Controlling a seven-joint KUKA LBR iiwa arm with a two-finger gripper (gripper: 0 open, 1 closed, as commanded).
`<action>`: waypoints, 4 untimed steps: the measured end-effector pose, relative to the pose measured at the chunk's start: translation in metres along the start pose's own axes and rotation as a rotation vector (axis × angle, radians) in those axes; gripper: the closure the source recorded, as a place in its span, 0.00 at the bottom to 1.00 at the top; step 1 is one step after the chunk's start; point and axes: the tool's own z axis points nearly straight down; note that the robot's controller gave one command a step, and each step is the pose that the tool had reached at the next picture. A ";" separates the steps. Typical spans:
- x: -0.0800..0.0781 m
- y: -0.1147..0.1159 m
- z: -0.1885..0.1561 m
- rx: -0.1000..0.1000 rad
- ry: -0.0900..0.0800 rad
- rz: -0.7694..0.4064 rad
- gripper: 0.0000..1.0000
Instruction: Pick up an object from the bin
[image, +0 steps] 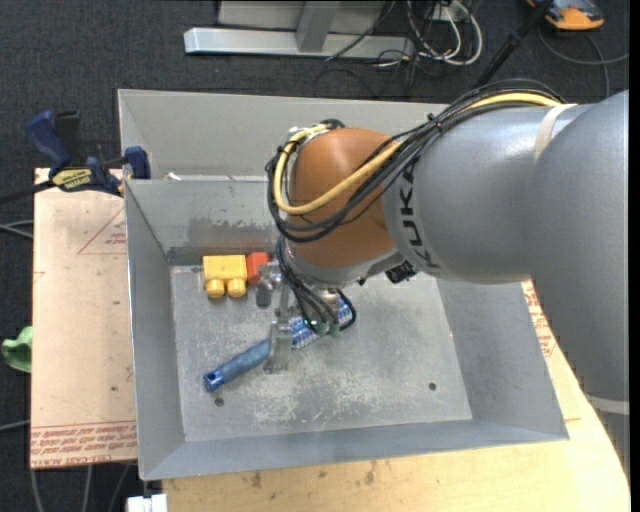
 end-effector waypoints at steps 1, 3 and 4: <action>-0.011 -0.018 0.095 0.001 0.000 -0.139 0.00; -0.027 -0.040 -0.034 0.000 -0.016 -0.209 1.00; -0.001 -0.034 -0.083 0.001 -0.011 -0.463 1.00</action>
Offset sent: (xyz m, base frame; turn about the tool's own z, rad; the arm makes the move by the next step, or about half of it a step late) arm 0.0120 -0.0171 -0.0916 -0.1404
